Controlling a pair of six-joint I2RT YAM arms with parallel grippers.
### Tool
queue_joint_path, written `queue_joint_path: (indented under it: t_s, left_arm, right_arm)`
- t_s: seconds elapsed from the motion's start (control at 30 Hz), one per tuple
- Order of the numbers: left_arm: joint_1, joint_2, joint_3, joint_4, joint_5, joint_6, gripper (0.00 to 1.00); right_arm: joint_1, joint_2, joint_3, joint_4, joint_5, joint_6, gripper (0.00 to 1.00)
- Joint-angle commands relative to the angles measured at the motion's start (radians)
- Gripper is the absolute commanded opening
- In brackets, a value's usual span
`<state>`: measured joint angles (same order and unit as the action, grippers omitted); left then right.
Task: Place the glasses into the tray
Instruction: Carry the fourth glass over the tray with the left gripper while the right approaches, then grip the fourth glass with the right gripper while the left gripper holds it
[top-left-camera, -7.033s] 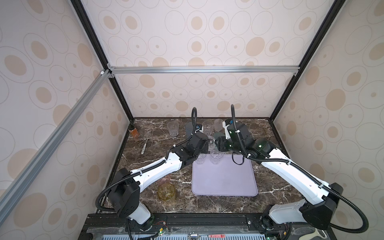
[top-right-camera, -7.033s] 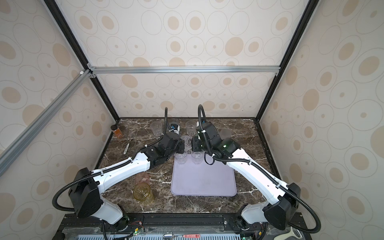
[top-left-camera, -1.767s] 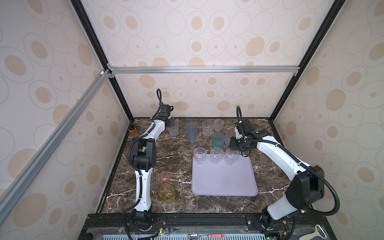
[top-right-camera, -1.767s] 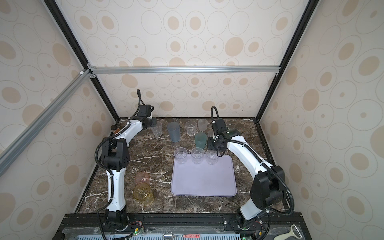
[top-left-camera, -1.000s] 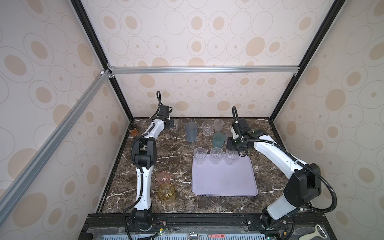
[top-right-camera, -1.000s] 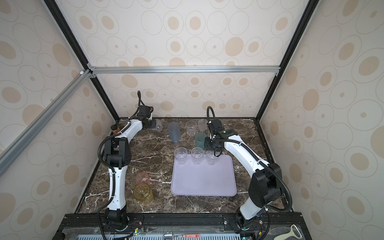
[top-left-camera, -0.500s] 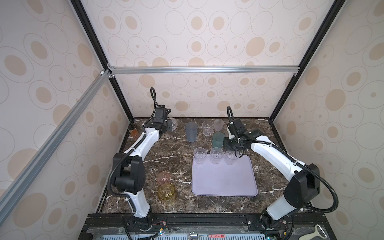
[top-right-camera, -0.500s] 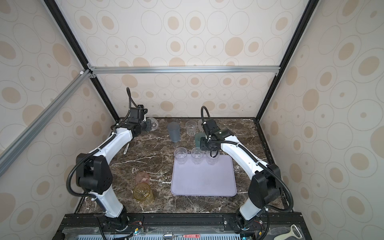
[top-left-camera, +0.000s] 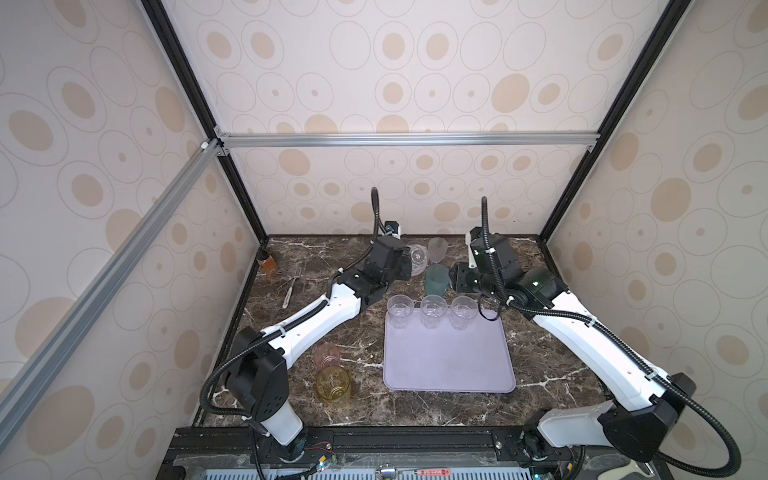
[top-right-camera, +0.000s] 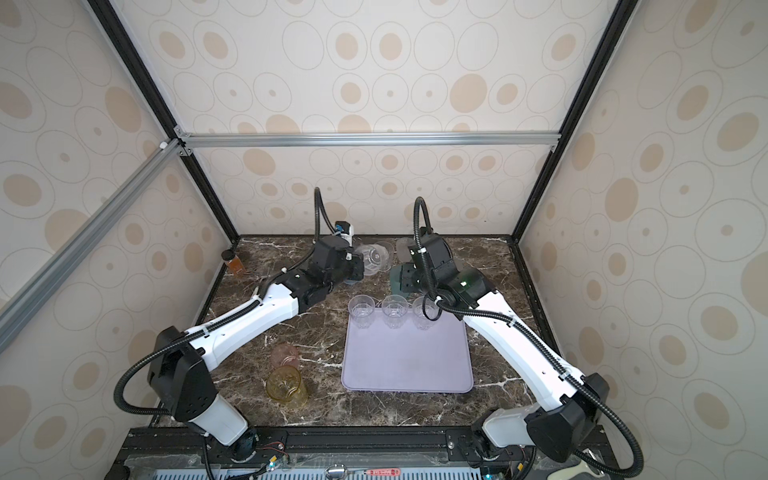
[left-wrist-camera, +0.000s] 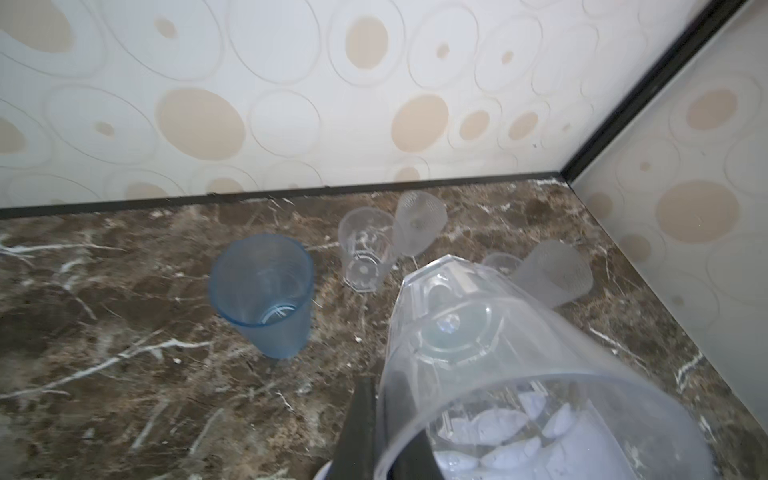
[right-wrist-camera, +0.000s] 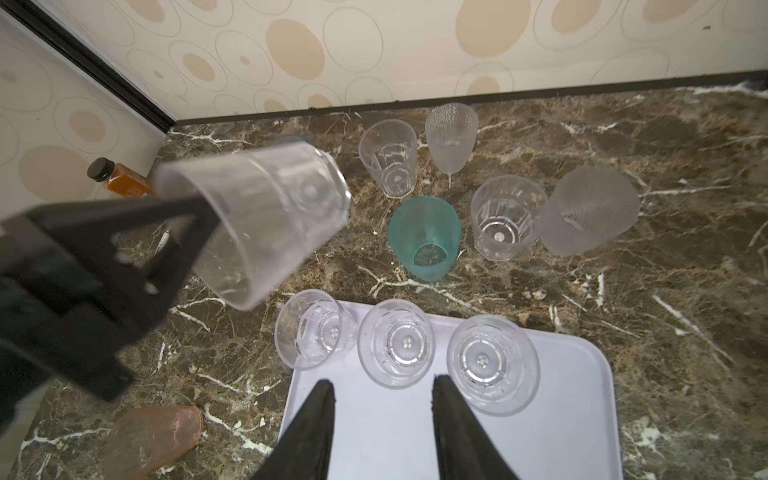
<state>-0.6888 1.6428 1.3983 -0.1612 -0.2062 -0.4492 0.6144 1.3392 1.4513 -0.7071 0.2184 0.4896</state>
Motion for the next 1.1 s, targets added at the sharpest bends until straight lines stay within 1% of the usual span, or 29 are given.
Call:
queue_joint_path:
  t_s: [0.0, 0.2, 0.4, 0.5, 0.67, 0.77, 0.83, 0.9, 1.03, 1.07]
  left_arm:
    - [-0.038, 0.02, 0.032, 0.055, 0.019, -0.067, 0.0]
    - [-0.106, 0.08, 0.078, 0.049, 0.043, -0.087, 0.0]
    - [-0.133, 0.107, 0.116, 0.037, 0.048, -0.086, 0.0]
    - [-0.145, 0.112, 0.129, 0.03, 0.046, -0.085, 0.0]
    - [-0.164, 0.115, 0.128, 0.023, 0.05, -0.1, 0.0]
    - [-0.173, 0.112, 0.133, 0.026, 0.062, -0.112, 0.0]
    - [-0.179, 0.115, 0.142, 0.027, 0.067, -0.115, 0.0]
    - [-0.186, 0.119, 0.149, 0.027, 0.074, -0.119, 0.01]
    - [-0.2, 0.125, 0.155, 0.049, 0.1, -0.127, 0.1]
    - [-0.205, 0.122, 0.152, 0.059, 0.107, -0.129, 0.15]
  right_arm:
    - [0.004, -0.008, -0.012, 0.008, 0.043, 0.004, 0.44]
    - [0.004, 0.016, 0.003, -0.003, 0.023, -0.011, 0.46]
    - [0.004, 0.059, 0.001, -0.019, 0.028, -0.037, 0.45]
    - [0.004, 0.079, -0.003, -0.022, 0.065, -0.065, 0.43]
    - [0.005, 0.131, 0.017, -0.058, 0.165, -0.132, 0.38]
    - [0.011, 0.15, 0.016, -0.069, 0.217, -0.154, 0.32]
    - [0.015, 0.156, 0.016, -0.076, 0.254, -0.163, 0.25]
    - [0.018, 0.159, 0.015, -0.078, 0.281, -0.169, 0.15]
    - [0.019, 0.169, 0.023, -0.101, 0.317, -0.163, 0.05]
    - [0.018, 0.17, 0.027, -0.108, 0.323, -0.161, 0.02]
